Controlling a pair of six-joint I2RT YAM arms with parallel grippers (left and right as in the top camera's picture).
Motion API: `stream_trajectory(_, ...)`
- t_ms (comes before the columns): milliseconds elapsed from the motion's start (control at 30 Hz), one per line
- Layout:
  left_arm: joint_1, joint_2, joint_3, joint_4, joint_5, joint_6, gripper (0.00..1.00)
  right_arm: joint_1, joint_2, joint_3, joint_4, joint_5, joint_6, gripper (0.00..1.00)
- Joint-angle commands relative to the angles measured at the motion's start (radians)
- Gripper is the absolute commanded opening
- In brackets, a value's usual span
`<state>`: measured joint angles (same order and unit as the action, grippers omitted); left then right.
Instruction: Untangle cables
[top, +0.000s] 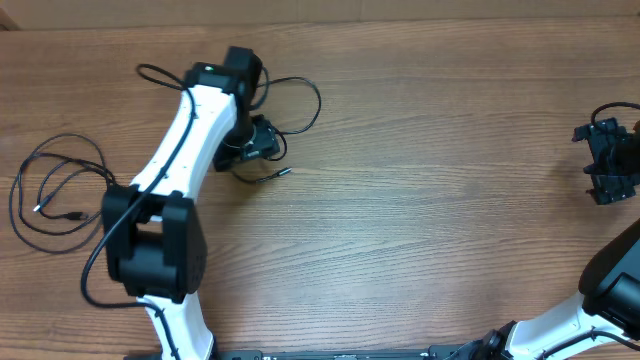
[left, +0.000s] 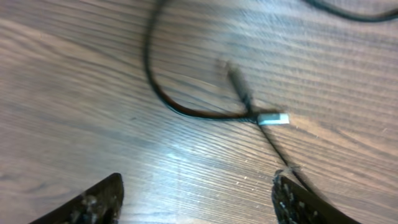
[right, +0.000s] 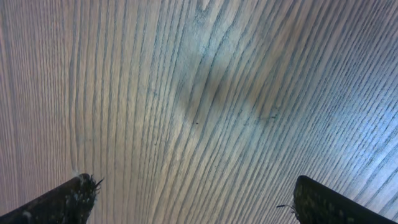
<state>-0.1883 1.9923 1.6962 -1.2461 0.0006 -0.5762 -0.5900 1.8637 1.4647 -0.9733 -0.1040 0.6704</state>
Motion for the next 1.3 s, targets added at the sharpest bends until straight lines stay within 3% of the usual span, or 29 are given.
stream_trajectory(0, 0.048, -0.022, 0.013, -0.006, -0.043, -0.053, 0.78, 0.000, -0.008, -0.004, 0.002, 0.006, 0.003, 1.00)
stream_trajectory(33, 0.053, -0.021, 0.006, -0.005, -0.042, -0.056, 0.76, 0.000, -0.008, -0.004, 0.002, 0.006, 0.003, 1.00)
stream_trajectory(167, 0.068, -0.018, -0.015, 0.001, -0.076, -0.033, 0.54, 0.000, -0.008, -0.004, 0.002, 0.006, 0.003, 1.00)
stream_trajectory(200, 0.070, -0.018, -0.015, -0.003, -0.084, -0.008, 0.54, 0.000, -0.008, -0.004, 0.002, 0.006, 0.003, 1.00)
stream_trajectory(333, 0.073, -0.018, -0.015, -0.074, -0.116, 0.014, 0.76, 0.000, -0.008, -0.004, 0.002, 0.006, 0.003, 1.00)
stream_trajectory(500, 0.045, -0.018, -0.021, -0.122, -0.136, 0.225, 0.91, 0.000, -0.008, -0.004, 0.002, 0.006, 0.003, 1.00)
stream_trajectory(533, 0.034, -0.018, -0.026, -0.124, -0.164, 0.235, 0.88, 0.000, -0.008, -0.004, 0.002, 0.006, 0.003, 1.00)
stream_trajectory(567, 0.020, -0.018, -0.029, -0.128, -0.198, 0.251, 0.81, 0.000, -0.008, -0.004, 0.002, 0.006, 0.003, 1.00)
stream_trajectory(600, 0.008, -0.018, -0.032, -0.129, -0.221, 0.272, 0.43, 0.000, -0.008, -0.004, 0.002, 0.006, 0.003, 1.00)
stream_trajectory(633, -0.006, -0.018, -0.034, -0.128, -0.242, 0.294, 0.15, 0.000, -0.008, -0.004, 0.002, 0.006, 0.003, 1.00)
stream_trajectory(667, -0.019, -0.018, -0.034, -0.126, -0.259, 0.313, 0.04, 0.000, -0.008, -0.004, 0.002, 0.006, 0.003, 1.00)
stream_trajectory(700, -0.033, -0.018, -0.034, -0.121, -0.268, 0.338, 0.04, 0.000, -0.008, -0.004, 0.002, 0.006, 0.003, 1.00)
stream_trajectory(800, -0.071, -0.018, -0.034, -0.119, -0.296, 0.451, 0.09, 0.000, -0.008, -0.004, 0.002, 0.006, 0.003, 1.00)
stream_trajectory(833, -0.090, -0.018, -0.034, -0.119, -0.311, 0.496, 0.16, 0.000, -0.008, -0.004, 0.002, 0.006, 0.003, 1.00)
stream_trajectory(867, -0.107, -0.018, -0.034, -0.119, -0.331, 0.524, 0.38, 0.000, -0.008, -0.004, 0.002, 0.006, 0.003, 1.00)
stream_trajectory(900, -0.124, -0.018, -0.034, -0.117, -0.356, 0.532, 0.71, 0.000, -0.008, -0.004, 0.002, 0.006, 0.003, 1.00)
stream_trajectory(933, -0.137, -0.018, -0.034, -0.114, -0.380, 0.531, 0.85, 0.000, -0.008, -0.004, 0.002, 0.006, 0.003, 1.00)
stream_trajectory(1067, -0.188, -0.018, -0.034, -0.104, -0.455, 0.532, 0.83, 0.000, -0.008, -0.004, 0.002, 0.006, 0.003, 1.00)
stream_trajectory(1100, -0.200, -0.018, -0.033, -0.103, -0.487, 0.532, 0.82, 0.000, -0.008, -0.004, 0.002, 0.006, 0.003, 1.00)
stream_trajectory(1133, -0.208, -0.018, -0.032, -0.103, -0.515, 0.533, 0.72, 0.000, -0.008, -0.004, 0.002, 0.006, 0.003, 1.00)
stream_trajectory(1167, -0.218, -0.018, -0.029, -0.102, -0.537, 0.543, 0.57, 0.000, -0.008, -0.004, 0.002, 0.006, 0.003, 1.00)
stream_trajectory(1200, -0.238, -0.018, -0.020, -0.099, -0.502, 0.615, 0.29, 0.000, -0.008, -0.004, 0.002, 0.006, 0.003, 1.00)
stream_trajectory(1267, -0.270, -0.018, 0.005, -0.100, -0.358, 0.750, 0.27, 0.000, -0.008, -0.004, 0.002, 0.006, 0.003, 1.00)
